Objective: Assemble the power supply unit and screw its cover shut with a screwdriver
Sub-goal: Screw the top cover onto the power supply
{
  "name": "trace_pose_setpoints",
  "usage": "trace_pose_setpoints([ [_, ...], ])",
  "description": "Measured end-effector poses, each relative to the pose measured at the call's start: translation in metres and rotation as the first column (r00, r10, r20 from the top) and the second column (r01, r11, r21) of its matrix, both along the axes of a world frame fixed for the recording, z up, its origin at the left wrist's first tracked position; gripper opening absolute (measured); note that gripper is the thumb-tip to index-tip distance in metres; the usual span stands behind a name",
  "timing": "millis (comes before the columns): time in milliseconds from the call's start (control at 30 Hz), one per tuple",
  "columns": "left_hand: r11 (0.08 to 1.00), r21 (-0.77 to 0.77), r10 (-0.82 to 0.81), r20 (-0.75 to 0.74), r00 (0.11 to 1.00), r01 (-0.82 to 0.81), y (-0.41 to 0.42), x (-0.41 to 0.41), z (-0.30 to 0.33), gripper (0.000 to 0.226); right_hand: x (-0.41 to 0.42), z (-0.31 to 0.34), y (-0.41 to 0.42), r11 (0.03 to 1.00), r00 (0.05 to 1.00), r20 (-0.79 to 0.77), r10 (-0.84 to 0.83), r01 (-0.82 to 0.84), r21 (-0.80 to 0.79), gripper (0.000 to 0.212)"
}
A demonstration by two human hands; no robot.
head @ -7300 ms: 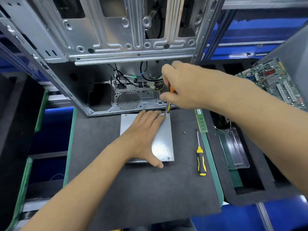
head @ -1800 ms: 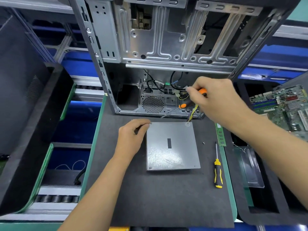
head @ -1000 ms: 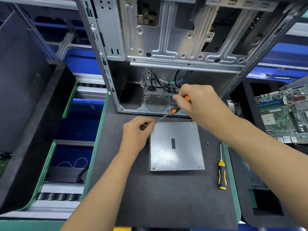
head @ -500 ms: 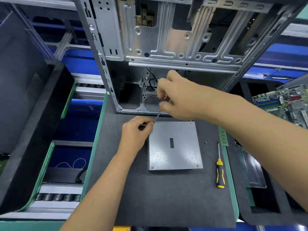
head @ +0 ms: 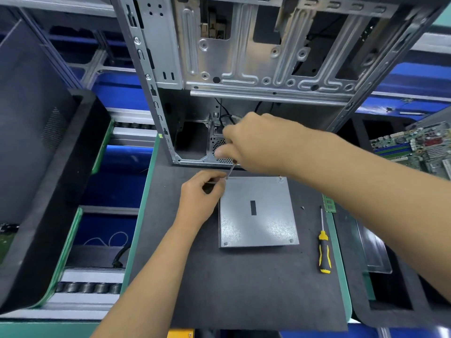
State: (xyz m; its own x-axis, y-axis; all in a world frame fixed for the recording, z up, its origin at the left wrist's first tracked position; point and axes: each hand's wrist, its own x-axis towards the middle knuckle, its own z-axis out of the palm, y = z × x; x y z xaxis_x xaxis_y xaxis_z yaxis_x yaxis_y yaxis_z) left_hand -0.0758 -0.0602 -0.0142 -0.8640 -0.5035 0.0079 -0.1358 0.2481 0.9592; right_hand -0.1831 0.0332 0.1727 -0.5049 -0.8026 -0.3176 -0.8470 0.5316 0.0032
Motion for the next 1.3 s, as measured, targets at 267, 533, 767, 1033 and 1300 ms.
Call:
trace_pose_setpoints([
  [267,0.995,0.101,-0.001,0.029,1.000,-0.002,0.0002,0.0034,-0.0015,0.020,-0.0040,0.0031,0.0006,0.998,0.997,-0.083,0.000,0.004,0.060,0.022],
  [533,0.992,0.130,-0.001,0.026,1.000,-0.002,0.0011,0.0029,-0.0021,0.019,-0.0063,0.0001,0.0007,0.997,0.999,-0.048,-0.002,0.005,0.082,0.031],
  [767,0.989,0.146,0.006,0.012,1.000,-0.008,0.0022,0.0031,-0.0011,0.023,-0.0023,-0.0013,0.0031,0.999,0.999,-0.030,-0.013,0.014,0.032,0.025],
  [1033,0.991,0.136,0.004,0.031,1.000,-0.008,0.0017,0.0032,-0.0032,0.018,-0.0009,-0.0028,0.0006,1.000,1.000,-0.004,-0.030,0.030,-0.011,0.023],
  [1300,0.993,0.122,0.008,0.021,1.000,-0.010,0.0017,0.0035,-0.0024,0.022,-0.0025,-0.0032,0.0017,1.000,1.000,0.008,-0.004,0.004,0.007,0.023],
])
